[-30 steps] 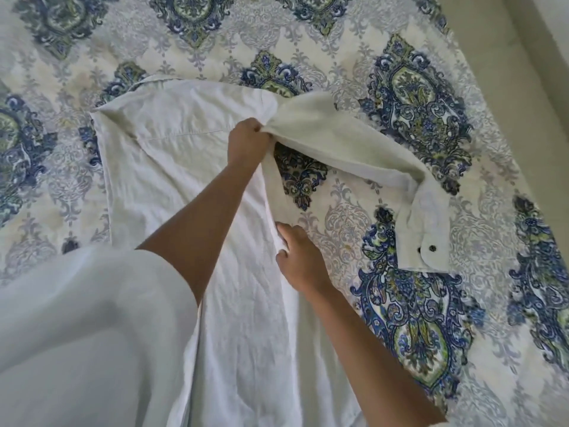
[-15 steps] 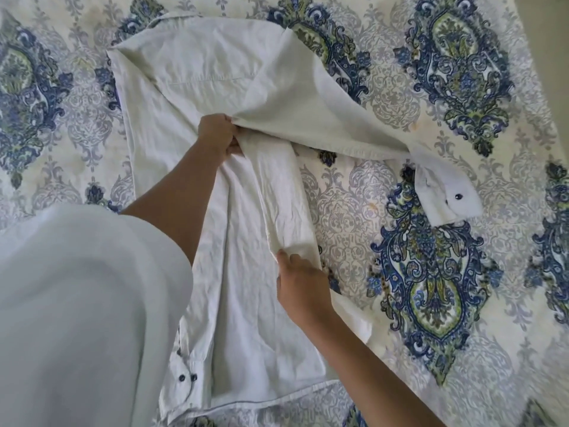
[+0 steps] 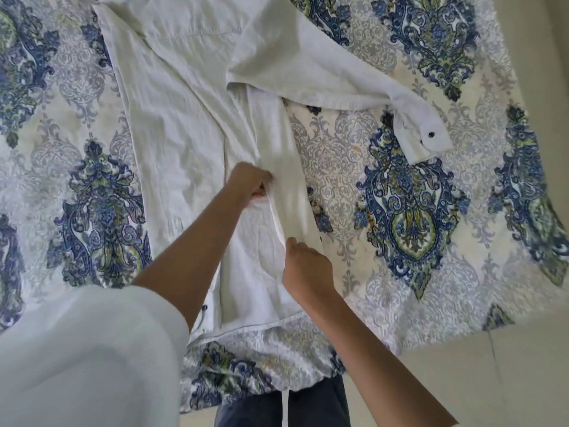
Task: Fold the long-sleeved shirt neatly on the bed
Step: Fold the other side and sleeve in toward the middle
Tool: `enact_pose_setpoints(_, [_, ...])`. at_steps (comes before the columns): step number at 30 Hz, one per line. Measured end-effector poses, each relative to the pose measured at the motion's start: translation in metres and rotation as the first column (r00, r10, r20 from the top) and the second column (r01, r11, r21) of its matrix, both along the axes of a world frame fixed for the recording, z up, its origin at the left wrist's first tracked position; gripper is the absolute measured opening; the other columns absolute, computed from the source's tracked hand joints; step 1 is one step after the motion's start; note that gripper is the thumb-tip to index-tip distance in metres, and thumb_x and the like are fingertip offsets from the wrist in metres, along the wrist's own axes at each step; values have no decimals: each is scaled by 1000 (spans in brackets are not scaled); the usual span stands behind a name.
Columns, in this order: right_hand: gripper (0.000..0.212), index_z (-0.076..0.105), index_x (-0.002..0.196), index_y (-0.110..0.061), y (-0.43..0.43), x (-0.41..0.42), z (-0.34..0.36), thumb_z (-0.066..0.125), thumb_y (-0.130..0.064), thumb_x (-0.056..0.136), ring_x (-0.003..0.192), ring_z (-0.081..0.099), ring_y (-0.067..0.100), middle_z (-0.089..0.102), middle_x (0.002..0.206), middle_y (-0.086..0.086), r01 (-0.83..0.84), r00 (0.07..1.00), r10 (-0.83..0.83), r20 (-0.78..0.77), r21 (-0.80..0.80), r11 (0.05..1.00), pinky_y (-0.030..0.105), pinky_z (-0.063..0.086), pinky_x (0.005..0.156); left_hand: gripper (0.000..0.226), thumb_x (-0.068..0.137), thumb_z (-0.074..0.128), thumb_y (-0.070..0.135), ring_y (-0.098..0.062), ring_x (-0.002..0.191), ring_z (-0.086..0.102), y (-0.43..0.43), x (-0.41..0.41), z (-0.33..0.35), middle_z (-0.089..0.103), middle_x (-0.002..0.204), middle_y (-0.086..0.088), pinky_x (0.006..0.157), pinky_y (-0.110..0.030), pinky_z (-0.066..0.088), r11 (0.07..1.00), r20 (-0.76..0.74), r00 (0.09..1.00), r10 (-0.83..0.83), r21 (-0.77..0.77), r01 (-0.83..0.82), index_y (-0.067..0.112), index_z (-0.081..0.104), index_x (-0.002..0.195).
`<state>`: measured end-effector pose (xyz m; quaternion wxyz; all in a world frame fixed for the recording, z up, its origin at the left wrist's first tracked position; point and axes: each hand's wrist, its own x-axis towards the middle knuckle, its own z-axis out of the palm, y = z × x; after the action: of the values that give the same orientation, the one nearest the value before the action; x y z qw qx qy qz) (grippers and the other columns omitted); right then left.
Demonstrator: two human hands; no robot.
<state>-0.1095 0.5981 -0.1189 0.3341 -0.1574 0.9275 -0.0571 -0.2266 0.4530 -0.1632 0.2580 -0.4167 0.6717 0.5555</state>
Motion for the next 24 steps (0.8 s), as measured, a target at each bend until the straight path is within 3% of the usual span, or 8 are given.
enact_pose_setpoints(5, [39, 38, 128, -5, 6, 41, -5, 46, -7, 90, 103, 59, 28, 56, 116, 11, 102, 982, -99, 162, -8, 995, 33, 47, 73, 16, 81, 57, -9, -20, 55, 55, 24, 70, -6, 56, 66, -12, 40, -21, 49, 995, 101, 994, -26, 98, 16, 3, 54, 70])
enact_pose_setpoints(8, [25, 51, 115, -9, 21, 51, -8, 47, -7, 90, 97, 61, 23, 61, 110, 6, 309, 920, -260, 294, -136, 941, 33, 50, 76, 24, 77, 52, -16, -23, 55, 51, 25, 90, -10, 53, 65, -13, 46, -26, 43, 992, 63, 998, 6, 126, -14, 4, 49, 63])
enact_pose_setpoints(12, [19, 61, 90, -14, 59, 52, -11, 45, -4, 89, 83, 65, 25, 67, 92, 6, 722, 691, -660, 295, -304, 621, 33, 52, 67, 10, 80, 63, 0, -20, 50, 56, 44, 118, -3, 58, 68, -16, 44, -21, 46, 972, 57, 991, -121, 211, 107, -3, 58, 89])
enact_pose_setpoints(14, [22, 60, 87, -17, 81, 52, -20, 45, -2, 88, 80, 63, 24, 68, 94, 8, 799, 594, -757, 273, -310, 516, 29, 47, 63, 11, 82, 61, 1, -22, 55, 57, 56, 133, -5, 59, 72, -16, 47, -23, 47, 962, 89, 992, -92, 266, 66, -3, 59, 92])
enact_pose_setpoints(16, [25, 63, 98, -13, 97, 52, -28, 46, 1, 87, 89, 59, 22, 66, 104, 9, 785, 618, -726, 302, -285, 550, 30, 48, 74, 7, 82, 57, -1, -27, 69, 56, 64, 145, -9, 58, 83, -17, 60, -31, 47, 938, 94, 994, 59, 335, -88, 0, 60, 88])
enact_pose_setpoints(19, [41, 60, 117, -15, 111, 61, -36, 51, 5, 82, 111, 46, 23, 59, 114, 2, 636, 770, -555, 314, -317, 703, 35, 42, 96, 10, 86, 54, 6, -27, 87, 58, 74, 161, -12, 60, 97, -13, 76, -35, 47, 802, 123, 937, 327, 489, -344, 7, 60, 94])
enact_pose_setpoints(21, [42, 57, 120, -16, 111, 65, -36, 57, 1, 81, 106, 36, 15, 53, 107, -5, 561, 825, -481, 295, -336, 757, 26, 34, 87, 14, 89, 52, 9, -27, 98, 61, 78, 170, -11, 65, 104, -10, 90, -41, 50, 713, 100, 896, 432, 570, -407, 8, 60, 101])
enact_pose_setpoints(24, [19, 60, 96, -15, 105, 68, -40, 64, -6, 80, 77, 43, 6, 52, 91, 1, 598, 801, -502, 326, -403, 693, 11, 33, 64, 18, 90, 51, 8, -26, 101, 61, 79, 179, -6, 65, 107, -8, 93, -46, 49, 715, 28, 890, 455, 584, -385, 10, 60, 106])
